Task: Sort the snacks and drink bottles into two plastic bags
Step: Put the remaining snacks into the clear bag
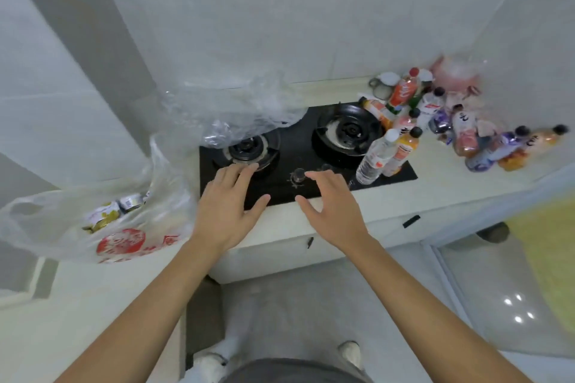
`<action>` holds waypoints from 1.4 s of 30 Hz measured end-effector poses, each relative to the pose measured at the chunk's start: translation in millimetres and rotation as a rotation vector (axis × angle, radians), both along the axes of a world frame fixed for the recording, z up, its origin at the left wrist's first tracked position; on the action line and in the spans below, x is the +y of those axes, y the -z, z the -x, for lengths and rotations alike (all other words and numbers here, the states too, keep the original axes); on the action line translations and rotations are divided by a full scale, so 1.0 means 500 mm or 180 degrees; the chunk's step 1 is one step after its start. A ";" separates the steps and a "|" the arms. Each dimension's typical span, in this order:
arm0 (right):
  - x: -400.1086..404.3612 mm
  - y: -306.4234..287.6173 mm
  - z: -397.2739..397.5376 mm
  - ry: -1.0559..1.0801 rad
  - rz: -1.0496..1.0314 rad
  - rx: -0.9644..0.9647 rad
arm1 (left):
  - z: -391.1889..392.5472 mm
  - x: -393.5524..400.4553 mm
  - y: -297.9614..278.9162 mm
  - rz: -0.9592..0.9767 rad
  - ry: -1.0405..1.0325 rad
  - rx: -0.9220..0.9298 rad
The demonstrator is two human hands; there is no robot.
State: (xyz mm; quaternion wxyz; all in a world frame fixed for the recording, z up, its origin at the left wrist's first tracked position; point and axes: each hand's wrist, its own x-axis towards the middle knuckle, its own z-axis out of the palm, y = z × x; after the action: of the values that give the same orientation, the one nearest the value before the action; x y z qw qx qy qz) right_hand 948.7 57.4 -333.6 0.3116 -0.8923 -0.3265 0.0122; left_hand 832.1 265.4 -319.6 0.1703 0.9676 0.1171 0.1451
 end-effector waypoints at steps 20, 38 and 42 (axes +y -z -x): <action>-0.644 0.055 -0.393 0.0869 0.0598 0.0079 | -0.518 -0.675 0.072 0.0128 0.1083 0.0346; -0.656 0.179 -0.814 0.0628 0.1148 0.0752 | -0.884 -0.745 0.236 0.0849 0.0589 0.1173; -0.644 0.203 -0.872 0.0535 0.1212 0.0793 | -0.936 -0.739 0.247 0.0952 0.0396 0.1336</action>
State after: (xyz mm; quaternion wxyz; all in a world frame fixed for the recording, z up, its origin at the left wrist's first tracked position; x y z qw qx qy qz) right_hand 1384.8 -264.6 -435.0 0.1755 -0.9506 -0.2019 0.1575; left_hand 1299.9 -103.9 -443.1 0.2920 0.9459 0.1104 -0.0885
